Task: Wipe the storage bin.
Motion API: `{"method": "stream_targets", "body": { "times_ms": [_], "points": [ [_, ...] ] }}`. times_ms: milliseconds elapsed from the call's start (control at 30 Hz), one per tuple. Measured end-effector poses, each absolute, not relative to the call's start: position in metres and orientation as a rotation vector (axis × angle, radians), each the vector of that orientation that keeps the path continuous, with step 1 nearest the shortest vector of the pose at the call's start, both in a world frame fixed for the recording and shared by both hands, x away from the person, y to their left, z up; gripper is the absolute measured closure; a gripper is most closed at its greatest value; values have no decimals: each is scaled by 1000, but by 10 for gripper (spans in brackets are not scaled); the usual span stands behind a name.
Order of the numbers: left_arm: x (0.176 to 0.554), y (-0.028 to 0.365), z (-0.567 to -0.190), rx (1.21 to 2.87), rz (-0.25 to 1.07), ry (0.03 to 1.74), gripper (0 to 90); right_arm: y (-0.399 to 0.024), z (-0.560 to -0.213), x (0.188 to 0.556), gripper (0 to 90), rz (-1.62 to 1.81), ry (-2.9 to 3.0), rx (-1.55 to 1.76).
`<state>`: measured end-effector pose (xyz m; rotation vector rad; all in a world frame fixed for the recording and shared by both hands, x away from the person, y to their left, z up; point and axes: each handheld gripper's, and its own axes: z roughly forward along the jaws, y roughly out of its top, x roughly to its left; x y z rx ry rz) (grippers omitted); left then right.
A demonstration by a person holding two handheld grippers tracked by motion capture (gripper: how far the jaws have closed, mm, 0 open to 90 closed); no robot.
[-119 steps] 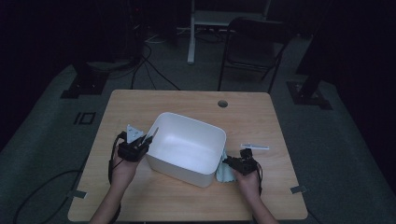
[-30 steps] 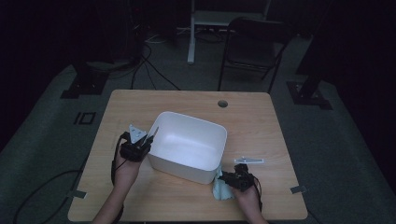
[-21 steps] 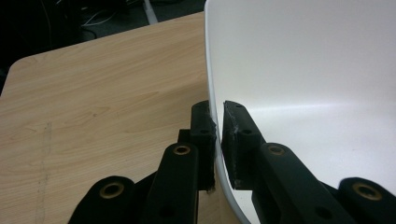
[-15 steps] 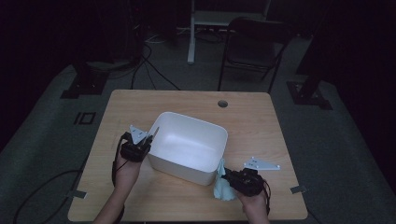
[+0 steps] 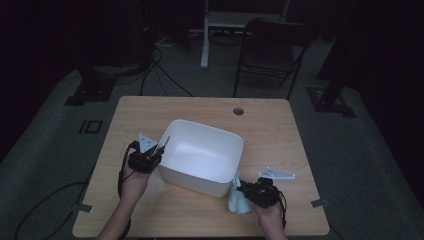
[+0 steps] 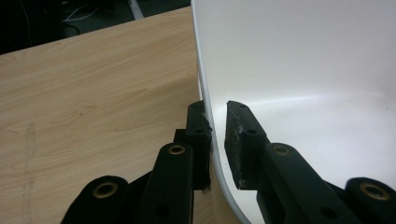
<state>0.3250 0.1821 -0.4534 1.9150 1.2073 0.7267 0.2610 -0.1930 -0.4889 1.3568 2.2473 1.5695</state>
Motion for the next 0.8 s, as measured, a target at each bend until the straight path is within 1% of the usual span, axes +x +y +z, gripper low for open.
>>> {"method": "stream_targets", "body": {
  "times_ms": [67, 133, 200, 400, 633, 800],
  "points": [
    [325, 182, -454, 1919, 724, 1197, 793, -195, -484, 261, 837, 1594, 2233, 1346],
    [325, 182, -453, 1921, 716, 1191, 792, -199, -471, 259, 837, 1633, 2192, 1308],
    [325, 182, -453, 1923, 710, 1193, 792, -198, -467, 260, 838, 1604, 2188, 1284],
    [325, 182, -453, 1924, 713, 1189, 791, -198, -484, 269, 838, 1588, 2208, 1359],
    [325, 180, -453, 1934, 713, 1175, 791, -204, -472, 274, 838, 1622, 2166, 1334],
    [325, 180, -454, 1926, 709, 1183, 791, -201, -480, 279, 840, 1582, 2173, 1351]
  ]
}}
